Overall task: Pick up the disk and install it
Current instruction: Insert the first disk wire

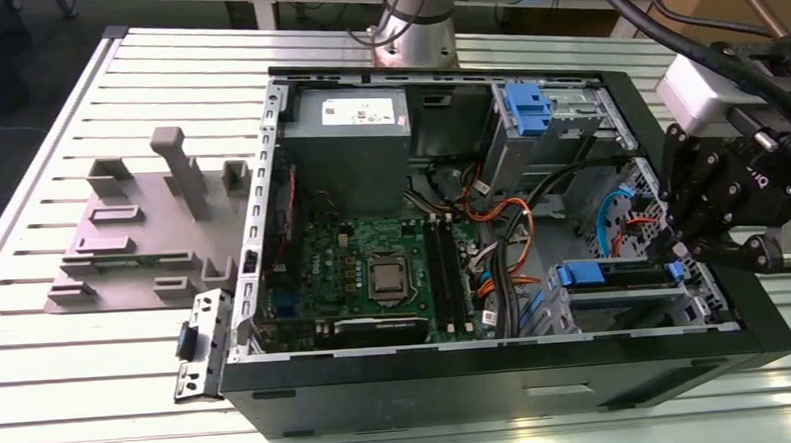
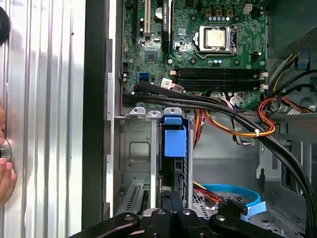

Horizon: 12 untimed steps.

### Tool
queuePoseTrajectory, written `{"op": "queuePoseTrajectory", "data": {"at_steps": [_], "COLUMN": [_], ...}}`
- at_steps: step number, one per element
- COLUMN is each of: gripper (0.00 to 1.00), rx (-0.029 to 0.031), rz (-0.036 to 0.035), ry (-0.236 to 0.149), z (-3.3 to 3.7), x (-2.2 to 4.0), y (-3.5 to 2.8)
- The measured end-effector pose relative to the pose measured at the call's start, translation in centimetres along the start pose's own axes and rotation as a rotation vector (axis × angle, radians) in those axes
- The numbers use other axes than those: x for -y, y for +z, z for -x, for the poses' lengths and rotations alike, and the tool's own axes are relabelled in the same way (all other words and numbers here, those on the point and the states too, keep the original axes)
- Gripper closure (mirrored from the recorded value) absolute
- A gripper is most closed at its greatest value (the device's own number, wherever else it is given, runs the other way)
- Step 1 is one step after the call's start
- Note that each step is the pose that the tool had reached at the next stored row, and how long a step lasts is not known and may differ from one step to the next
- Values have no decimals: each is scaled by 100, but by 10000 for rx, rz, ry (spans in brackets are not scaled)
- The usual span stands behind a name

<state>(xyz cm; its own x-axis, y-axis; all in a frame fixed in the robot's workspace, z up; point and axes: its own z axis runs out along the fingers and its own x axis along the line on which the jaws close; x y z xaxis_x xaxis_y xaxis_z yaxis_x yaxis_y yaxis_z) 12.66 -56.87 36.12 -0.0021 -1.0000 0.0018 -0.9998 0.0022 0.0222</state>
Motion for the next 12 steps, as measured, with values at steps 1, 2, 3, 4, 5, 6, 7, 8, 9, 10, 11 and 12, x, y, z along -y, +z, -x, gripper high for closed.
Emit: {"op": "queuePoseTrajectory", "data": {"at_steps": [1,2,3,4,5,6,7,8,9,10,11,12], "gripper": [89,89,89,89,89,89,89,89,89,89,89,89], "rx": [1,-2,-1,0,-1,0,-1,0,-1,-1,-1,-2], "rz": [5,12,21,30,40,49,61,78,112,148,183,216], "ry": [-1,-1,-1,-2,-1,-1,0,-1,-1,-1,-1,-2], "z": [0,1,1,1,1,0,1,1,2,2,2,3], "x": [3,5,8,11,15,20,31,47,66,89,113,139], "y": [-8,-20,-33,-45,-56,-62,-65,-66,-67,-67,-68,-68]}}
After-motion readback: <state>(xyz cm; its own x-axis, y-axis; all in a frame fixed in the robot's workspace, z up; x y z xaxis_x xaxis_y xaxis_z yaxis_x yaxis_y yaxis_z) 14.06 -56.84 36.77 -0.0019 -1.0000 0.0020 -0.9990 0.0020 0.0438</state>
